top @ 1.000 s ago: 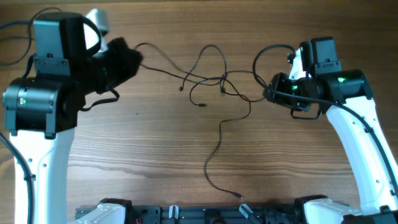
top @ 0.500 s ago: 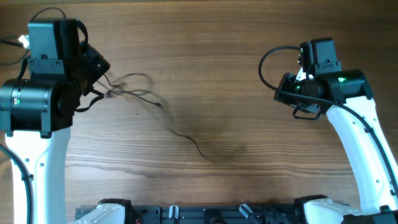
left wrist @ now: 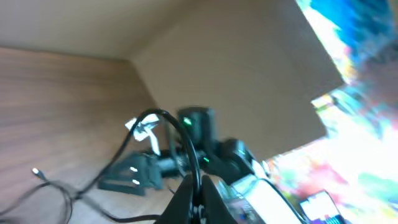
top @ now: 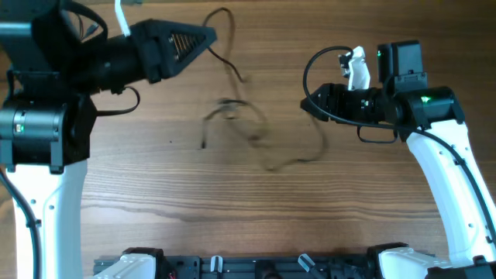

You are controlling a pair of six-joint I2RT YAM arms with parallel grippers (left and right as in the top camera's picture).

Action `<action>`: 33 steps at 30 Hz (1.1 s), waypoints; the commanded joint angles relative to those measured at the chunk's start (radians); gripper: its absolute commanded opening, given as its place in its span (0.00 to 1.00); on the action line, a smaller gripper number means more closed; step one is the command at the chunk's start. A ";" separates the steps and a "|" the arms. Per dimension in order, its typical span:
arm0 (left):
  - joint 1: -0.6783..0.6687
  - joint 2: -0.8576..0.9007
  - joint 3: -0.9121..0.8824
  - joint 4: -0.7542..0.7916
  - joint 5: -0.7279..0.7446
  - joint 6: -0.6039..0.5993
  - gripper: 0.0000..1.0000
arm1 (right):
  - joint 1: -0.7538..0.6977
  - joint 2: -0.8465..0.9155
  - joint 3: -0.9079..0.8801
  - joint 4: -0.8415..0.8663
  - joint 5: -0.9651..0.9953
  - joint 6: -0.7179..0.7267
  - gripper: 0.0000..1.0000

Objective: Untangle cables

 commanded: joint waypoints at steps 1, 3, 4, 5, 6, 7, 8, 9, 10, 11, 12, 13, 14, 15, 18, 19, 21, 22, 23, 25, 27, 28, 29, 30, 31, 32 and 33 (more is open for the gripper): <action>-0.002 -0.002 0.005 -0.081 -0.122 -0.162 0.04 | 0.006 0.008 0.001 0.003 -0.029 -0.027 0.67; 0.006 -0.002 0.005 0.018 -0.106 -0.354 0.04 | 0.006 0.008 0.001 0.003 -0.029 -0.026 0.67; 0.009 -0.005 0.005 0.158 -0.059 -0.486 0.04 | 0.006 0.008 0.001 0.003 -0.027 -0.018 0.67; 0.010 -0.005 0.005 0.298 -0.028 -0.576 0.04 | 0.006 0.008 0.001 0.002 -0.026 -0.016 0.67; 0.010 -0.005 0.005 0.401 -0.018 -0.618 0.04 | 0.006 0.008 0.001 0.002 -0.026 -0.016 0.67; 0.006 -0.006 0.005 0.475 -0.020 -0.613 0.04 | 0.006 0.008 0.001 0.003 -0.025 -0.016 0.67; -0.012 -0.006 0.005 0.447 -0.039 -0.550 0.04 | 0.006 0.008 0.001 0.003 -0.025 -0.016 0.67; -0.027 -0.006 0.005 0.397 -0.060 -0.511 0.04 | 0.006 0.008 0.001 0.003 -0.025 -0.016 0.68; -0.059 -0.002 0.005 0.262 -0.146 -0.467 0.04 | 0.006 0.008 0.001 0.003 -0.024 -0.016 0.68; -0.081 0.003 0.005 0.158 -0.232 -0.497 0.04 | 0.006 0.008 0.001 0.003 -0.025 -0.016 0.69; -0.094 0.012 0.005 0.091 -0.260 -0.655 0.04 | 0.006 0.008 0.001 0.003 -0.025 -0.016 0.70; -0.092 0.019 0.005 0.119 -0.224 -0.783 0.04 | 0.006 0.008 0.001 -0.003 -0.028 -0.016 0.71; -0.085 0.021 0.005 0.204 -0.187 -0.877 0.04 | 0.006 0.008 0.000 -0.010 -0.039 -0.017 0.71; -0.083 0.021 0.005 0.286 -0.196 -0.872 0.04 | 0.006 0.008 -0.001 -0.022 -0.062 -0.020 0.71; -0.138 0.021 0.005 0.211 -0.346 -0.618 0.04 | 0.006 0.008 -0.001 -0.032 -0.062 -0.023 0.72; -0.150 0.021 0.005 0.152 -0.343 -0.736 0.04 | 0.006 0.008 -0.001 -0.031 -0.062 -0.023 0.72; -0.143 0.021 0.005 0.260 -0.206 -0.984 0.04 | 0.006 0.009 -0.001 -0.032 -0.062 -0.022 0.72; -0.138 0.021 0.005 0.417 -0.196 -0.975 0.04 | 0.006 0.009 -0.001 -0.032 -0.062 -0.023 0.72; -0.138 0.021 0.005 0.515 -0.211 -0.876 0.04 | 0.006 0.009 -0.001 -0.032 -0.062 -0.023 0.72; -0.137 0.021 0.005 0.508 -0.266 -0.652 0.04 | 0.006 0.009 -0.001 -0.034 -0.062 -0.028 0.72; -0.112 0.021 0.005 0.375 -0.386 -0.590 0.04 | 0.006 0.009 -0.001 -0.035 -0.062 -0.037 0.72; -0.092 0.021 0.005 0.298 -0.468 -0.591 0.04 | 0.006 0.009 -0.001 -0.039 -0.062 -0.045 0.72; -0.059 0.021 0.005 0.252 -0.542 -0.591 0.04 | 0.006 0.009 -0.001 -0.045 -0.056 -0.046 0.72; -0.039 0.021 0.005 0.242 -0.578 -0.585 0.04 | 0.006 0.009 -0.001 -0.053 -0.045 -0.046 0.72; -0.012 0.021 0.005 0.233 -0.623 -0.558 0.04 | 0.006 0.009 -0.001 -0.065 -0.020 -0.047 0.73; 0.014 0.021 0.005 0.234 -0.655 -0.511 0.04 | 0.006 0.009 -0.001 -0.074 -0.005 -0.047 0.73; 0.041 0.021 0.005 0.233 -0.680 -0.447 0.04 | 0.006 0.009 -0.002 -0.082 0.006 -0.059 0.74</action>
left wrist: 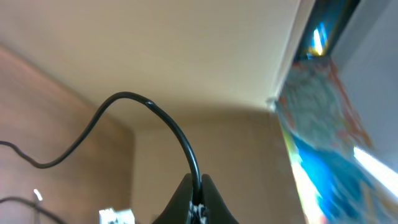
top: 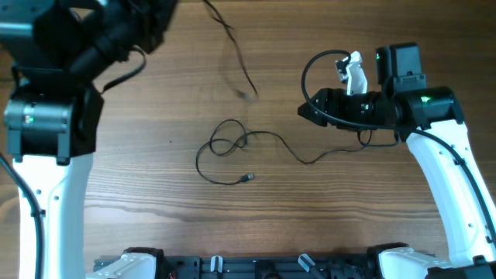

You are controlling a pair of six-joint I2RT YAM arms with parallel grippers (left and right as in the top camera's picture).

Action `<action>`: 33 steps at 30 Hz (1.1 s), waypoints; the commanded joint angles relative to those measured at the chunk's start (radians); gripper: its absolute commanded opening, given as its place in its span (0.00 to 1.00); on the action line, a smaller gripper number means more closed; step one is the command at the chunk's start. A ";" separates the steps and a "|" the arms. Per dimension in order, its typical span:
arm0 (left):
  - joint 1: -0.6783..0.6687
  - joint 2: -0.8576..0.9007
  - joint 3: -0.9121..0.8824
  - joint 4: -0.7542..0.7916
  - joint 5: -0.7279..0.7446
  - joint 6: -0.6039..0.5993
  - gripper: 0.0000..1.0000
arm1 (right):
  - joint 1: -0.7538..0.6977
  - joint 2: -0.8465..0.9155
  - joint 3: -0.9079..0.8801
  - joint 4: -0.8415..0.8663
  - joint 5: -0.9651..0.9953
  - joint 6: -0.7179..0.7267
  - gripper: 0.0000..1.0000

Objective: Untangle cables

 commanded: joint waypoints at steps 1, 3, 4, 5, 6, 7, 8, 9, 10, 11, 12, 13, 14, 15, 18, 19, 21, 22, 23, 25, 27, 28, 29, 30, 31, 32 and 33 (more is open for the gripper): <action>0.085 0.001 0.005 0.003 -0.157 0.218 0.04 | 0.006 0.009 0.001 -0.013 0.039 -0.047 0.75; 0.128 0.016 0.005 0.000 -0.158 0.264 0.04 | 0.006 0.009 0.001 -0.011 0.038 -0.046 0.75; 0.134 0.025 0.005 0.003 -0.158 0.263 0.04 | 0.006 0.009 0.001 -0.009 0.038 -0.046 0.75; 0.133 0.036 0.005 0.017 -0.155 0.264 0.04 | 0.006 0.009 0.001 -0.007 0.038 -0.046 0.76; 0.133 0.049 0.005 0.039 -0.150 0.278 0.04 | 0.006 0.009 0.001 -0.005 0.038 -0.046 0.76; 0.134 0.065 0.005 0.065 -0.135 0.346 0.04 | 0.006 0.009 0.001 -0.006 0.038 -0.045 0.76; 0.134 0.075 0.005 0.058 -0.136 0.400 0.04 | 0.006 0.009 0.001 -0.009 0.038 -0.043 0.76; 0.135 0.086 0.005 0.041 -0.137 0.430 0.04 | 0.006 0.009 0.001 -0.013 0.038 -0.043 0.76; 0.135 0.103 0.005 0.027 -0.137 0.443 0.04 | 0.006 0.009 0.001 -0.018 0.038 -0.044 0.76; 0.139 0.115 0.005 0.026 -0.136 0.443 0.04 | 0.006 0.009 0.001 -0.023 0.038 -0.044 0.76; 0.149 0.129 0.005 0.027 -0.137 0.443 0.04 | 0.006 0.009 0.001 -0.026 0.038 -0.045 0.76; 0.165 0.148 0.005 0.030 -0.137 0.443 0.04 | 0.006 0.009 0.001 -0.032 0.038 -0.046 0.76; 0.188 0.166 0.005 0.030 -0.137 0.443 0.04 | 0.006 0.009 0.001 -0.035 0.038 -0.046 0.76; 0.218 0.188 0.005 0.026 -0.136 0.443 0.04 | 0.006 0.009 0.001 -0.039 0.038 -0.046 0.76; 0.312 0.244 0.005 -0.009 -0.136 0.475 0.04 | 0.006 0.009 0.000 -0.039 0.038 -0.046 0.76; 0.342 0.257 0.005 -0.028 -0.136 0.504 0.04 | 0.006 0.009 0.000 -0.038 0.039 -0.046 0.77; 0.412 0.294 0.005 -0.093 -0.138 0.603 0.04 | 0.006 0.009 0.000 -0.032 0.038 -0.045 0.77; 0.440 0.312 0.005 -0.126 -0.163 0.626 0.04 | 0.006 0.009 0.000 -0.028 0.039 -0.046 0.77; 0.469 0.332 0.005 -0.159 -0.213 0.624 0.04 | 0.006 0.009 0.000 -0.024 0.039 -0.046 0.77; 0.535 0.379 0.005 -0.189 -0.311 0.618 0.04 | 0.006 0.009 0.000 -0.023 0.038 -0.045 0.77; 0.605 0.431 0.005 -0.187 -0.379 0.618 0.04 | 0.006 0.010 0.000 -0.023 0.039 -0.045 0.77; 0.631 0.452 0.005 -0.184 -0.410 0.618 0.04 | 0.006 0.010 0.000 -0.023 0.039 -0.045 0.77; 0.656 0.473 0.005 -0.181 -0.443 0.618 0.04 | 0.006 0.011 0.000 -0.023 0.039 -0.045 0.77; 0.688 0.499 0.005 -0.165 -0.488 0.618 0.04 | 0.006 0.014 0.000 -0.023 0.039 -0.045 0.77; 0.719 0.527 0.005 -0.143 -0.540 0.618 0.04 | 0.006 0.018 0.000 -0.023 0.039 -0.045 0.77; 0.738 0.540 0.005 -0.137 -0.572 0.618 0.04 | 0.006 0.021 0.000 -0.023 0.038 -0.043 0.77; 0.771 0.562 0.005 -0.129 -0.627 0.618 0.04 | 0.006 0.028 0.000 -0.023 0.038 -0.043 0.77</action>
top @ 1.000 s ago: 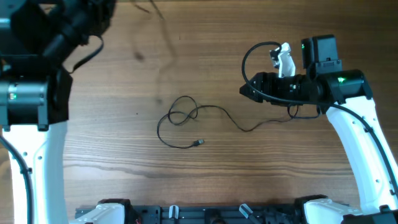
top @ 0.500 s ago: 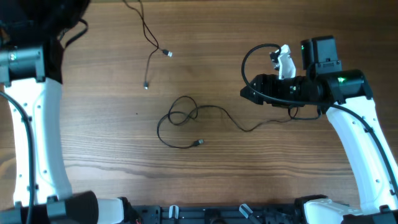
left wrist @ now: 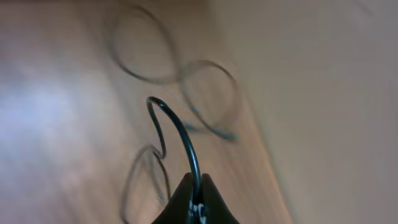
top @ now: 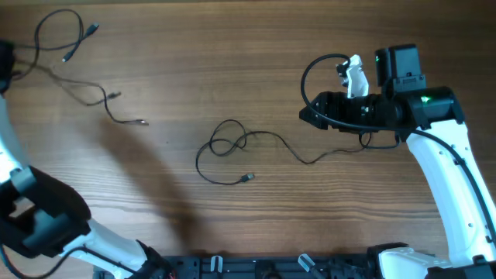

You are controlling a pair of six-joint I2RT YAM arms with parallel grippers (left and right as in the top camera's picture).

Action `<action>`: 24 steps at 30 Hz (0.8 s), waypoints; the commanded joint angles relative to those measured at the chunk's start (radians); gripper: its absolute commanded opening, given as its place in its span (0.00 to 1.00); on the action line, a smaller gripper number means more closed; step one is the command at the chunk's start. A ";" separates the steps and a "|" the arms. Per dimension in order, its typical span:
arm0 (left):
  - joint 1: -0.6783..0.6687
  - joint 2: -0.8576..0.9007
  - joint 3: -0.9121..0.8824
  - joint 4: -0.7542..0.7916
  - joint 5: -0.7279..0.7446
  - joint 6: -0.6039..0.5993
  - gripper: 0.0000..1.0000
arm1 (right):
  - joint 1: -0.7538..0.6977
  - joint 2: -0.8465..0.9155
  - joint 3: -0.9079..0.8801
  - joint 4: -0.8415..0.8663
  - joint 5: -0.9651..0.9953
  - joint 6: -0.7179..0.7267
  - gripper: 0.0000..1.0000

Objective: Untangle cables

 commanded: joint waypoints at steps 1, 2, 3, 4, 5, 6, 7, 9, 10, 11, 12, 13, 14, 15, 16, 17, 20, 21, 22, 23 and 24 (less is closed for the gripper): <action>0.082 0.062 0.005 0.019 -0.210 0.025 0.04 | 0.006 0.034 0.000 0.005 0.006 -0.015 0.77; 0.096 0.074 0.005 0.019 -0.237 0.025 0.04 | 0.006 0.043 0.000 0.005 0.006 -0.013 0.77; 0.116 0.093 0.005 0.024 -0.278 0.025 0.04 | 0.006 0.055 0.000 0.005 0.006 -0.008 0.77; 0.130 0.110 0.005 0.031 -0.301 0.027 0.06 | 0.006 0.068 0.000 0.004 0.006 -0.001 0.77; 0.145 0.128 0.005 0.036 -0.303 0.041 0.17 | 0.006 0.077 0.000 0.005 0.006 0.005 0.77; 0.155 0.146 0.005 0.041 -0.303 0.070 0.26 | 0.006 0.089 0.000 0.006 0.006 0.008 0.77; 0.161 0.158 0.005 0.043 -0.303 0.090 0.34 | 0.006 0.100 0.000 0.010 0.006 0.009 0.77; 0.169 0.177 0.005 0.033 -0.301 0.122 0.63 | 0.006 0.117 0.000 0.019 0.006 0.010 0.77; 0.171 0.182 0.005 0.030 -0.300 0.138 0.66 | 0.006 0.124 0.000 0.023 0.006 0.010 0.77; 0.171 0.183 0.005 0.028 -0.299 0.137 0.66 | 0.006 0.132 0.000 0.024 0.006 0.010 0.77; 0.171 0.184 0.005 0.020 -0.298 0.137 0.66 | 0.006 0.139 0.000 0.024 0.006 0.010 0.77; 0.171 0.184 0.005 0.005 -0.281 0.137 0.65 | 0.006 0.144 0.000 0.024 0.005 0.010 0.77; 0.171 0.186 0.005 -0.013 -0.241 0.137 0.66 | 0.006 0.144 0.000 0.024 0.006 0.009 0.77; 0.171 0.191 0.005 -0.024 -0.220 0.137 0.66 | 0.006 0.144 0.000 0.024 0.005 0.009 0.77; 0.171 0.200 0.005 -0.044 -0.230 0.137 0.67 | 0.008 0.144 0.000 0.021 0.006 0.010 0.77; 0.174 0.208 0.005 -0.058 -0.245 0.137 0.68 | 0.010 0.144 0.000 0.021 0.006 0.010 0.77; 0.199 0.264 0.005 -0.138 -0.266 0.132 0.80 | 0.026 0.144 0.000 0.024 0.006 0.007 0.77; 0.212 0.283 0.005 -0.160 -0.282 0.113 0.84 | 0.032 0.144 0.000 0.024 0.006 0.007 0.77; 0.228 0.295 0.005 -0.181 -0.312 0.065 0.89 | 0.035 0.144 0.000 0.024 0.006 0.006 0.77; 0.266 0.306 0.005 -0.209 -0.318 0.012 0.93 | 0.042 0.144 0.000 0.026 0.006 0.006 0.77; 0.300 0.309 0.004 -0.229 -0.303 -0.008 0.92 | 0.049 0.144 0.000 0.032 0.006 0.007 0.78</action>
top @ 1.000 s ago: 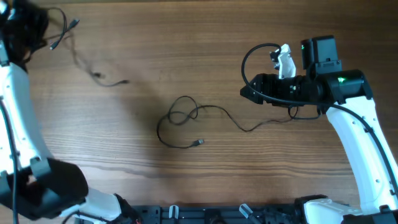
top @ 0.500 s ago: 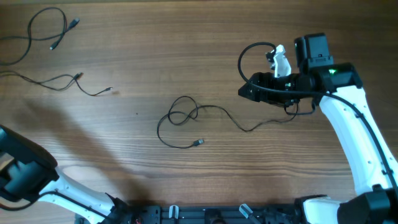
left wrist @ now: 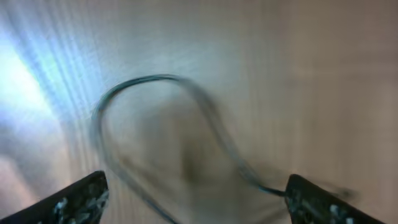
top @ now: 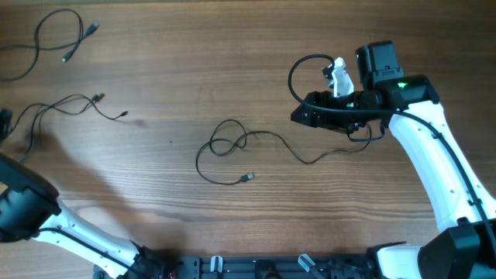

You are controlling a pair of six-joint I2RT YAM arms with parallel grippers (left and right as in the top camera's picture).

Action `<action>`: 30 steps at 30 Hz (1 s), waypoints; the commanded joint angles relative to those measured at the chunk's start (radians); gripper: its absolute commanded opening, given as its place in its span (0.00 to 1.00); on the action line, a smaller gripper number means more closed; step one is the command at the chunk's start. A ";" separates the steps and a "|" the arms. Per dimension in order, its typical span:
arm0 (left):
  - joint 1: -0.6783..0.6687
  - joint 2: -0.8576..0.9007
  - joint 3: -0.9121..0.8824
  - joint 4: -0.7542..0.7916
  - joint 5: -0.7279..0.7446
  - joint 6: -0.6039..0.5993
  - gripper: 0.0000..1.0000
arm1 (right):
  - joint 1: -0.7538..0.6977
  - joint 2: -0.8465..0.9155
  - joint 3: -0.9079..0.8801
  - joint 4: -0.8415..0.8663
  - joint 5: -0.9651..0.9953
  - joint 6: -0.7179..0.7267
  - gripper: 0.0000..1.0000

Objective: Untangle cables

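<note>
A thin black cable [top: 232,146] lies in a loose loop at the table's centre, with its plug [top: 246,178] toward the front. Its other end runs right and disappears under my right arm. My right gripper [top: 299,116] points left above the table and its tip looks shut; no cable shows at it. A second black cable [top: 70,104] lies loose at the far left. It appears blurred in the left wrist view as a cable [left wrist: 155,87] on the wood. My left gripper [left wrist: 199,208] hangs over it, open and empty.
A third thin cable [top: 53,32] lies coiled in the far left corner. The wooden table [top: 155,209] fills the view. My left arm's white link [top: 46,225] crosses the near left corner. A thick black lead [top: 304,68] arcs over my right wrist.
My left gripper was shut on the left-hand cable and now stands open, with that cable lying flat on the table. The right arm has shifted slightly left and back.
My left gripper held one cable above the far middle, still snagged with the centre cable. Then it held it higher and clear, and the centre cable lay in a loop. Then the arm was at the far left with it, and now the cable lies there released.
</note>
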 commanded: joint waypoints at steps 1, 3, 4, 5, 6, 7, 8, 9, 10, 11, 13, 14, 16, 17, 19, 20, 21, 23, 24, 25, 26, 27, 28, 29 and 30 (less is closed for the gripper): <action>0.089 0.015 0.001 -0.026 -0.002 -0.091 0.92 | 0.017 0.017 0.001 0.019 0.006 0.004 0.77; 0.112 0.015 -0.007 -0.026 0.074 -0.117 0.92 | 0.022 0.017 0.001 0.037 0.006 0.006 0.77; 0.118 0.015 -0.012 -0.027 0.095 -0.135 0.92 | 0.022 0.017 0.001 0.042 0.006 0.006 0.77; 0.119 0.015 -0.020 -0.027 0.098 -0.140 0.92 | 0.022 0.017 0.001 0.043 0.006 0.014 0.78; 0.119 0.016 -0.032 -0.026 0.097 -0.140 0.91 | 0.022 0.017 0.001 0.042 0.006 0.027 0.77; 0.119 0.016 -0.048 -0.022 0.097 -0.141 0.84 | 0.022 0.017 0.001 0.043 0.005 0.032 0.77; 0.119 0.016 -0.085 0.003 0.097 -0.159 0.82 | 0.022 0.017 0.001 0.044 0.006 0.032 0.77; 0.119 0.016 -0.119 0.034 0.097 -0.158 0.81 | 0.022 0.017 0.001 0.044 0.006 0.031 0.77; 0.119 0.016 -0.137 0.051 0.097 -0.158 0.81 | 0.022 0.017 0.001 0.043 0.006 0.032 0.77; 0.119 0.016 -0.153 0.065 0.097 -0.158 0.81 | 0.022 0.017 0.001 0.044 0.006 0.032 0.78; 0.118 0.016 -0.190 0.103 0.097 -0.158 0.79 | 0.022 0.017 0.001 0.045 0.006 0.032 0.78; 0.116 0.016 -0.207 0.122 0.097 -0.158 0.77 | 0.022 0.017 0.001 0.044 0.006 0.032 0.78; 0.111 0.016 -0.233 0.151 0.097 -0.158 0.76 | 0.022 0.017 0.001 0.045 0.006 0.033 0.75; 0.109 0.016 -0.244 0.164 0.097 -0.158 0.71 | 0.022 0.017 0.001 0.048 0.006 0.042 0.74; 0.105 0.016 -0.272 0.199 0.099 -0.158 0.53 | 0.022 0.017 0.001 0.055 0.006 0.058 0.74; 0.105 0.016 -0.282 0.215 0.099 -0.158 0.47 | 0.022 0.017 0.001 0.056 0.006 0.057 0.74; 0.103 0.016 -0.293 0.233 0.099 -0.158 0.42 | 0.022 0.017 0.001 0.055 0.006 0.058 0.74; 0.098 0.016 -0.307 0.259 0.105 -0.158 0.31 | 0.022 0.017 0.001 0.055 0.006 0.058 0.74; 0.094 0.016 -0.314 0.273 0.109 -0.158 0.24 | 0.022 0.017 0.001 0.055 0.006 0.058 0.74; 0.090 0.016 -0.324 0.294 0.129 -0.158 0.20 | 0.022 0.017 0.001 0.055 0.006 0.058 0.74; 0.086 0.018 -0.331 0.307 0.137 -0.158 0.20 | 0.022 0.017 0.001 0.055 0.006 0.058 0.75; 0.082 0.020 -0.340 0.321 0.147 -0.158 0.20 | 0.022 0.017 0.001 0.054 0.005 0.059 0.74; 0.075 0.026 -0.347 0.333 0.147 -0.158 0.20 | 0.022 0.017 0.001 0.052 0.005 0.059 0.74; 0.067 0.036 -0.351 0.340 0.146 -0.158 0.19 | 0.022 0.017 0.001 0.048 0.005 0.059 0.75; 0.056 0.053 -0.351 0.354 0.148 -0.158 0.15 | 0.023 0.017 0.001 0.043 0.005 0.059 0.74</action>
